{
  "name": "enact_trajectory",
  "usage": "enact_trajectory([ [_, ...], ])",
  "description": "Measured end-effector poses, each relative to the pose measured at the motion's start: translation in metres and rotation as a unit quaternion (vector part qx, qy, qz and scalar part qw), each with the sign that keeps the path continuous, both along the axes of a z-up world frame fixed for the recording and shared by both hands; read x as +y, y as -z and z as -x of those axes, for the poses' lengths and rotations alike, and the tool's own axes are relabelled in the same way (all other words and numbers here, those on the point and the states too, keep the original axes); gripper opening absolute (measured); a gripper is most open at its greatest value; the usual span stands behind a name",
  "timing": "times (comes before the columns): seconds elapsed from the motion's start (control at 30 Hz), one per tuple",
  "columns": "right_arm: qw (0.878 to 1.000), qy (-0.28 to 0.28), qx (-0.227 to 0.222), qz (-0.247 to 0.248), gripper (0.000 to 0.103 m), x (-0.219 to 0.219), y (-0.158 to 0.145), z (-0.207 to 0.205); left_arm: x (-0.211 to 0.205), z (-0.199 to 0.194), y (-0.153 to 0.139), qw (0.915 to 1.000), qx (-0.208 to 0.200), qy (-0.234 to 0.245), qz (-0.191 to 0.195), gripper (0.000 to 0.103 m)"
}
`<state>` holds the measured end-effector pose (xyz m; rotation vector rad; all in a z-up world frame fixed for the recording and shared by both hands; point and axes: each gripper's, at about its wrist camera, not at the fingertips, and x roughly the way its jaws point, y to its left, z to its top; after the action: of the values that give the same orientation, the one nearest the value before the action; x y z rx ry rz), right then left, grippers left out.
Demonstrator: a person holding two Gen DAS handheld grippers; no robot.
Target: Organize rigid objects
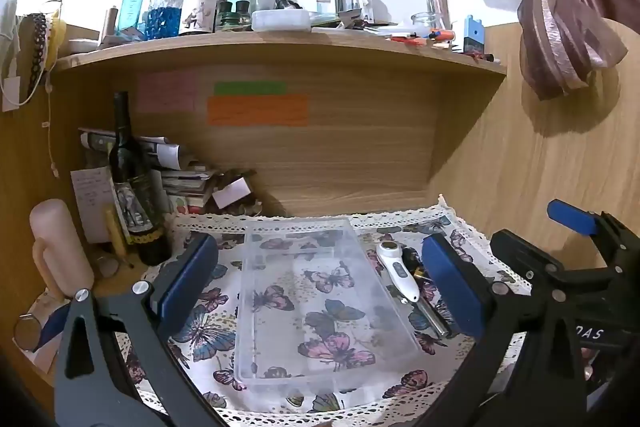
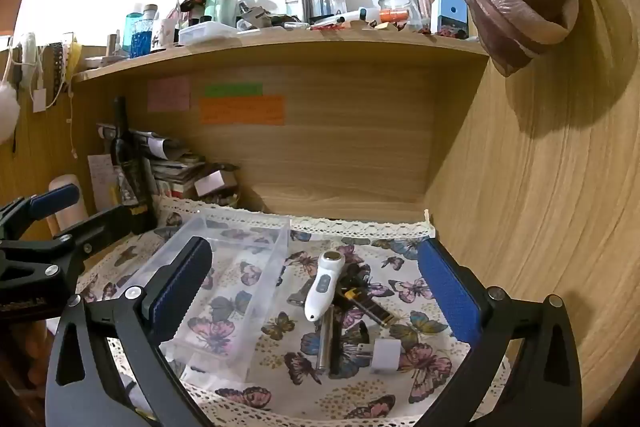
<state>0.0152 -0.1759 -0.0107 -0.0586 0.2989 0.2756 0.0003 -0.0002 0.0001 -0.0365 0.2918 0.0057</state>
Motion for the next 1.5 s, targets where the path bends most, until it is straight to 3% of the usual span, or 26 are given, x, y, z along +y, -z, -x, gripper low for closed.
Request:
enact_trajectory([
  [1.5,1.000,0.003,-0.009,0.009,0.103,0.0000,-0.0015,0.0014,0.0024,-0.0015,-0.0024,0.9999,-0.010,0.002,0.000,0.103],
])
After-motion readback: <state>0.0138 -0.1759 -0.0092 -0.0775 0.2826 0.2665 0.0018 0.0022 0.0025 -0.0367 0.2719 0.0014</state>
